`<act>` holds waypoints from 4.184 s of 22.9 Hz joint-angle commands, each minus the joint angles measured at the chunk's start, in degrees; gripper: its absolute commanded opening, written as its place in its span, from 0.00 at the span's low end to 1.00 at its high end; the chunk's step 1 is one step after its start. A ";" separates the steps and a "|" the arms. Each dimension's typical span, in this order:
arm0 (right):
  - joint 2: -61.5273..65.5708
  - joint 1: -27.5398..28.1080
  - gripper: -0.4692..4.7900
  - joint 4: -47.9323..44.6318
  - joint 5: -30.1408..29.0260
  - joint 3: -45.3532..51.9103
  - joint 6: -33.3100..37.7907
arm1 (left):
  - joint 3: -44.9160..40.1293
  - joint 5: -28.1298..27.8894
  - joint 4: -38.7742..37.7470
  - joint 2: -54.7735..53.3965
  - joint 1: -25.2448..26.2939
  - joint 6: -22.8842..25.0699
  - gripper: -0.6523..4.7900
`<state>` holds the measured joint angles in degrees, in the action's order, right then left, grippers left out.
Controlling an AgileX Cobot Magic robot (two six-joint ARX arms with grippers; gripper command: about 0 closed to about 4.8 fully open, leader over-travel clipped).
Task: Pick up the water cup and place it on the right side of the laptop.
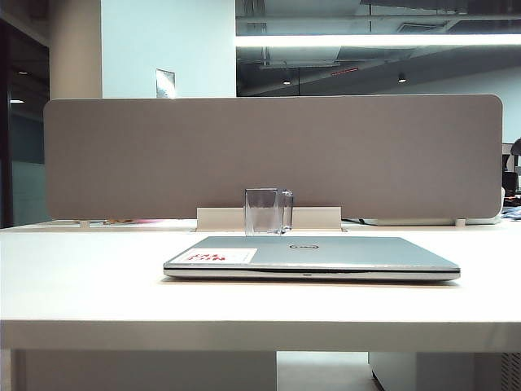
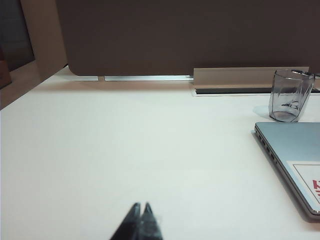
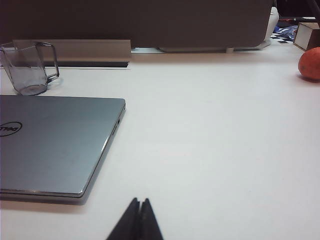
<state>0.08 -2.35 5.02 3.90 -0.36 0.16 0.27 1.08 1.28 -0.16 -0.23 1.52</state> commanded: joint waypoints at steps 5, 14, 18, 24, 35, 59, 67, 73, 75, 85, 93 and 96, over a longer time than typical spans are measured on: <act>-0.09 -0.09 0.07 -0.76 0.07 0.33 -0.20 | 0.17 0.24 0.50 -0.07 -0.07 -0.02 0.11; -0.09 -0.09 0.07 -1.38 -0.24 0.33 0.15 | 0.17 0.24 0.59 -0.07 -0.07 -0.02 0.11; -0.09 -0.11 0.07 -1.60 -1.49 0.33 1.75 | 0.17 0.24 0.72 -0.07 -0.07 -0.04 0.11; -0.09 -0.52 0.07 -7.39 -5.25 0.11 5.84 | 0.17 0.55 0.72 -0.07 -0.07 -0.07 0.11; 0.98 -0.50 0.07 -6.71 -8.22 -8.61 5.84 | 0.17 0.68 0.46 -0.07 -0.07 -0.04 0.11; 58.10 -5.53 0.07 -32.28 -16.39 -27.15 5.77 | 0.17 1.70 -1.01 -0.07 -0.09 -0.04 0.11; 77.72 -6.95 0.07 -38.53 -16.74 -39.23 5.64 | 0.17 1.53 -2.08 -0.07 -0.07 -0.02 0.11; 90.40 -7.28 0.07 -41.29 -19.26 -48.22 5.60 | 0.17 1.53 -2.36 -0.07 -0.07 -0.02 0.11; 94.12 -7.63 0.07 -41.24 -19.28 -51.80 5.57 | 0.17 1.53 -2.51 -0.07 -0.07 -0.02 0.11; 111.95 -10.43 0.07 -40.61 -19.08 -70.53 3.78 | 0.17 1.53 -2.49 -0.07 -0.07 -0.02 0.11; 122.79 -10.49 0.07 -33.31 -19.15 -84.15 -0.90 | 0.17 1.53 -2.47 -0.07 -0.07 -0.02 0.11; 128.23 -10.78 0.07 -31.41 -19.47 -91.38 -2.38 | 0.17 1.53 -2.49 -0.07 -0.07 -0.02 0.11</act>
<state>127.90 -12.73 -26.39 -15.27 -89.91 -0.80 0.27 2.48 -1.56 -0.19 -0.23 1.52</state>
